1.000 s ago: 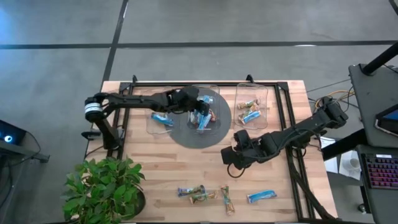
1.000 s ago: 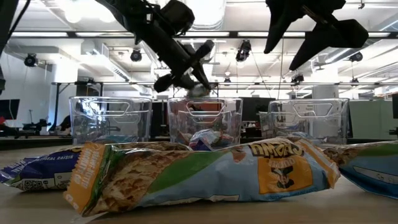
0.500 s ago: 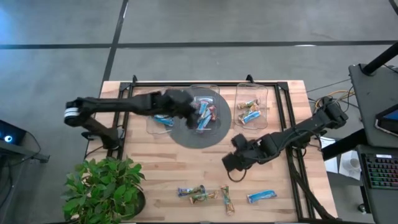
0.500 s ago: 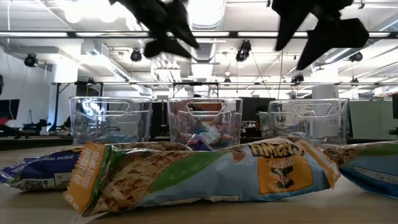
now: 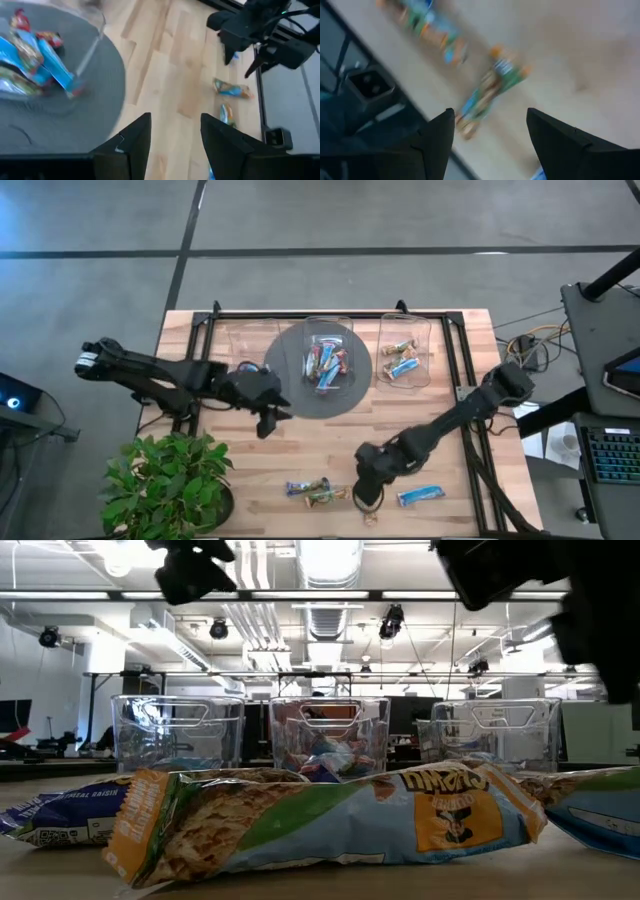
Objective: Pick and place Granola Bars by type
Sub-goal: Put the yellow granola bar into the right transparent bin
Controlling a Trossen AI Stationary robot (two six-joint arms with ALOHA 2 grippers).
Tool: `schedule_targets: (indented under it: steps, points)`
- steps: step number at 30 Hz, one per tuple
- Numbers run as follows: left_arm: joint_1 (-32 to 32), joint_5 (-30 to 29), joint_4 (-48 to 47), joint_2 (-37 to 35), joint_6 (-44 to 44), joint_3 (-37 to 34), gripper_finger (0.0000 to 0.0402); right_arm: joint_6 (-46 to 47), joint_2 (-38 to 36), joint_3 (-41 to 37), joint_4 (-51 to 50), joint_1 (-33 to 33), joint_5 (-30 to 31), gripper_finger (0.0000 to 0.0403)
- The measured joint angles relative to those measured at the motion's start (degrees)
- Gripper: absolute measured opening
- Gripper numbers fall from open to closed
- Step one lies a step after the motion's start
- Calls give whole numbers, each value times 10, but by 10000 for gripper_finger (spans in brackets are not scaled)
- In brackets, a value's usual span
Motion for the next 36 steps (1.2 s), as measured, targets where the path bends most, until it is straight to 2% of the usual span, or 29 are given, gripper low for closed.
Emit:
schedule_targets:
  steps: [7, 13, 18, 24, 28, 30, 33, 36]
  points:
    - [-22, -3, 4, -23, -51, -57, 154, 59, 83, 56, 27, 42, -14, 238]
    - [-23, -4, 10, -24, -59, -70, 154, 84, 162, 92, 26, 43, -2, 235]
    - [-23, -3, 10, -25, -59, -64, 154, 101, 165, 92, -5, 34, 16, 200]
    - [-23, -2, 10, -25, -59, -58, 154, 98, 125, 77, -133, 13, 81, 96]
    - [-23, -2, 10, -25, -59, -59, 154, 113, 48, 77, -201, 3, 153, 42]
    - [-23, -2, 11, -25, -59, -59, 154, 151, -2, 77, -256, -1, 208, 34]
    - [-23, -2, 18, -25, -59, -60, 154, 260, -80, 76, -375, -9, 308, 37]
    - [-23, -2, 22, -25, -64, -60, 154, 348, -163, 62, -478, -29, 378, 43]
